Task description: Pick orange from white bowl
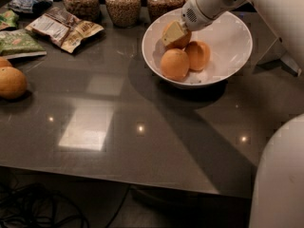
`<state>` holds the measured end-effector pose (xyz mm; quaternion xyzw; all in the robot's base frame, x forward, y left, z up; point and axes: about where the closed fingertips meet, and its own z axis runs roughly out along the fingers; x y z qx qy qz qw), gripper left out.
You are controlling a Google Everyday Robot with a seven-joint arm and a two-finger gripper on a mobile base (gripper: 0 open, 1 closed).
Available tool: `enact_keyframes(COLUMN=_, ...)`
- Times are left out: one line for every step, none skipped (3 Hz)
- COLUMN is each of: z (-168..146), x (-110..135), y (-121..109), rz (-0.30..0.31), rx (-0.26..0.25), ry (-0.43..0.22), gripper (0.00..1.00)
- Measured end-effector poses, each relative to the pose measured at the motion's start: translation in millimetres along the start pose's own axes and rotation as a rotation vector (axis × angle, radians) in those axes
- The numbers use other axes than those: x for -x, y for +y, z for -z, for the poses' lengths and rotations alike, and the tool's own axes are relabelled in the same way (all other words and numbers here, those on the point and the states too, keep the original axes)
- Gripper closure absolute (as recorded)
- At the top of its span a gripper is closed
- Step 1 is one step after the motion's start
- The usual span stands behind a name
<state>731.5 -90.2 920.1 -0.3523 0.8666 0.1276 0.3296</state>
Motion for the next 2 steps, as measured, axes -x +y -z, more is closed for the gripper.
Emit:
enact_keyframes(z=26, x=12, y=9, rz=0.014, rx=0.004, ry=-0.072, gripper=1.00)
enact_keyframes(z=60, x=23, y=18, rz=0.040, rx=0.004, ry=-0.155, gripper=1.00)
